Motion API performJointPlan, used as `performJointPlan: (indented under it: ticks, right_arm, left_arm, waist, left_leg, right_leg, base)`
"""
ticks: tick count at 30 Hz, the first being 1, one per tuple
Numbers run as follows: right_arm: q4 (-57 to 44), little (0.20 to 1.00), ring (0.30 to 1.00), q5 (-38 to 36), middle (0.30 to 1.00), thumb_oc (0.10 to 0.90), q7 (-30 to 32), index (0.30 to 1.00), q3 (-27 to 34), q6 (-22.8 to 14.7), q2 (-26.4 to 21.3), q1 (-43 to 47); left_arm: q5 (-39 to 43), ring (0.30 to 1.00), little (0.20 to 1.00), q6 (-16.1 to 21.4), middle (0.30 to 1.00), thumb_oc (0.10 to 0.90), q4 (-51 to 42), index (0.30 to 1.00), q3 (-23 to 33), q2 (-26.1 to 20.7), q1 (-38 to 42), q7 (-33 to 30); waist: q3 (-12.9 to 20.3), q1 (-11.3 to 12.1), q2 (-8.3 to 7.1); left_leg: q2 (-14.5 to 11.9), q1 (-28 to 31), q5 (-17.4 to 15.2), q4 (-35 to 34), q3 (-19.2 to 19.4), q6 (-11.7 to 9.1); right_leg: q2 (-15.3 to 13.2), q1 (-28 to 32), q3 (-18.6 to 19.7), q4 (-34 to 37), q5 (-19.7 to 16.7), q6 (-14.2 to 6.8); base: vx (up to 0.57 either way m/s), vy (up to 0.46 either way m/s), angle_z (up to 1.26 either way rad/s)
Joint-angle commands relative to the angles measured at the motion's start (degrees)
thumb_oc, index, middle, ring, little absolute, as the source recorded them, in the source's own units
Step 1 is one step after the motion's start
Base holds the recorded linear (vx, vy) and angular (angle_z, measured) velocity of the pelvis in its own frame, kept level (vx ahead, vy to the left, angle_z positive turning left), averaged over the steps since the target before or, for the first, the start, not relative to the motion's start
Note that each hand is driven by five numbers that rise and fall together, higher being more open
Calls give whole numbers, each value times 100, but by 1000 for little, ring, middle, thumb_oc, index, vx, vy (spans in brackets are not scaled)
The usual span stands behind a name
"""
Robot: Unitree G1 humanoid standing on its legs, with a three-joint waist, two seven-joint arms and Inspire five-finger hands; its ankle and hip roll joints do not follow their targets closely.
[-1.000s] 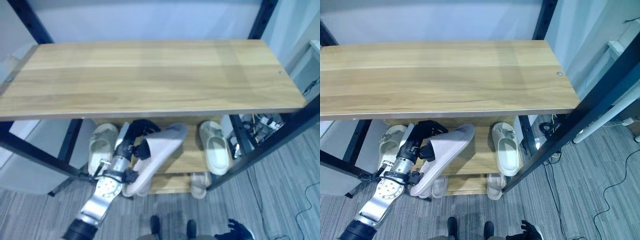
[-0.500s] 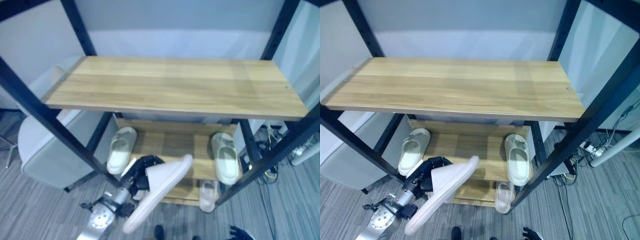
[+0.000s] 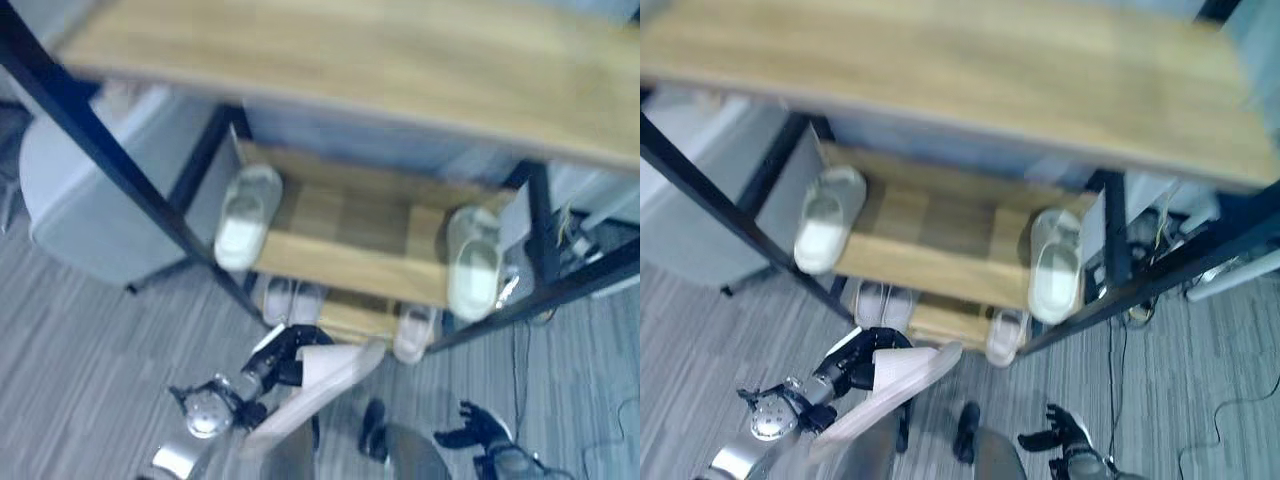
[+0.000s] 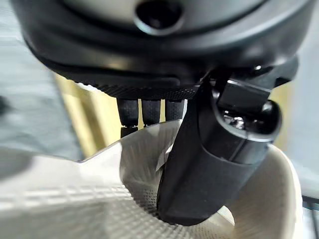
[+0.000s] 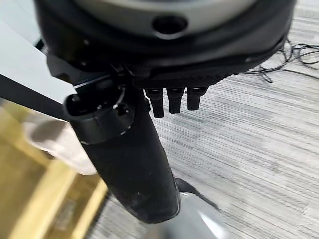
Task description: Arrange the slippers neatly on the shoe rack.
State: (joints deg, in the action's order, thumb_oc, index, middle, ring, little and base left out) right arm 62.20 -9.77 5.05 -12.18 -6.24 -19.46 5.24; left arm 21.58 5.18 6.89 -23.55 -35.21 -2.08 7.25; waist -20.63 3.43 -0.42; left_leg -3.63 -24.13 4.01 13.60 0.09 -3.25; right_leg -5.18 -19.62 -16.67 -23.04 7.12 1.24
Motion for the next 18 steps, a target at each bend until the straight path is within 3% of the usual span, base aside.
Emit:
performJointPlan:
  ticks: [1,4,5,6,9,11,12,14,18]
  right_arm:
    - [-540,900,900,-335,900,800,221,900,-23,-227,-296,-213]
    - [-783,900,900,-446,900,800,323,900,-3,-290,-331,-121]
    - [-1014,900,900,-538,900,800,438,900,33,-357,-380,-18]
    - [-1239,900,900,-601,900,800,490,900,57,-419,-410,17]
    - [-1655,900,900,-704,900,800,666,900,200,-542,-483,55]
    - [-2276,900,900,-796,900,800,879,900,435,-716,-533,46]
    - [-2289,900,900,-793,900,800,884,900,442,-708,-536,42]
    - [-2714,900,900,-759,900,800,1133,900,526,-870,-537,227]
    - [-3233,900,900,-573,900,800,1378,900,457,-1016,-638,531]
  left_arm:
    - [-249,300,300,650,300,400,-820,300,287,183,190,-262]
    - [-310,300,300,723,300,400,-761,300,336,300,391,-481]
    - [-342,300,300,779,300,400,-683,300,372,395,623,-689]
    - [-373,300,300,827,300,400,-690,300,405,420,775,-832]
    - [-416,300,300,903,300,400,-720,300,468,466,1071,-1053]
    - [-623,300,300,997,300,400,-784,300,585,465,1450,-1378]
    - [-628,300,300,1000,300,400,-776,300,578,471,1463,-1385]
    - [-857,300,300,1112,300,400,-858,300,673,414,1932,-1796]
    - [-1230,300,300,1171,300,400,-1049,300,727,258,2604,-2335]
  waist:
    - [329,51,53]
    - [239,48,49]
    - [164,3,51]
    - [158,-46,62]
    - [158,-147,90]
    - [151,-301,167]
    - [190,-292,164]
    - [180,-388,242]
    - [56,-472,320]
  left_leg:
    - [-377,-829,-580,1248,-98,-144]
    - [-398,-1420,-556,1658,-35,-78]
    - [-402,-1954,-596,2013,7,-48]
    - [-409,-2183,-859,2301,-34,-89]
    - [-415,-2822,-973,2720,-12,-71]
    - [-429,-3726,-1137,3354,-6,-61]
    - [-430,-3795,-1156,3398,-2,-59]
    - [-501,-4562,-1402,4007,-2,46]
    - [-570,-5376,-1782,4945,-131,224]
  right_leg:
    - [-378,-662,-68,-507,310,-503]
    - [-453,-1259,-26,-937,302,-416]
    - [-535,-1782,4,-1289,345,-394]
    - [-574,-2086,142,-1645,583,-439]
    - [-659,-2774,265,-2098,704,-409]
    - [-775,-3661,578,-2658,834,-309]
    - [-780,-3736,593,-2705,853,-309]
    - [-799,-4577,883,-3300,1001,-244]
    - [-772,-5444,1108,-4151,1211,-262]
  base:
    - [-130,43,-6]
    - [-130,52,-16]
    - [-65,90,-10]
    - [-70,95,-8]
    - [-45,71,-13]
    - [-140,120,-11]
    - [-112,128,-22]
    - [-50,137,-31]
    - [26,93,-25]
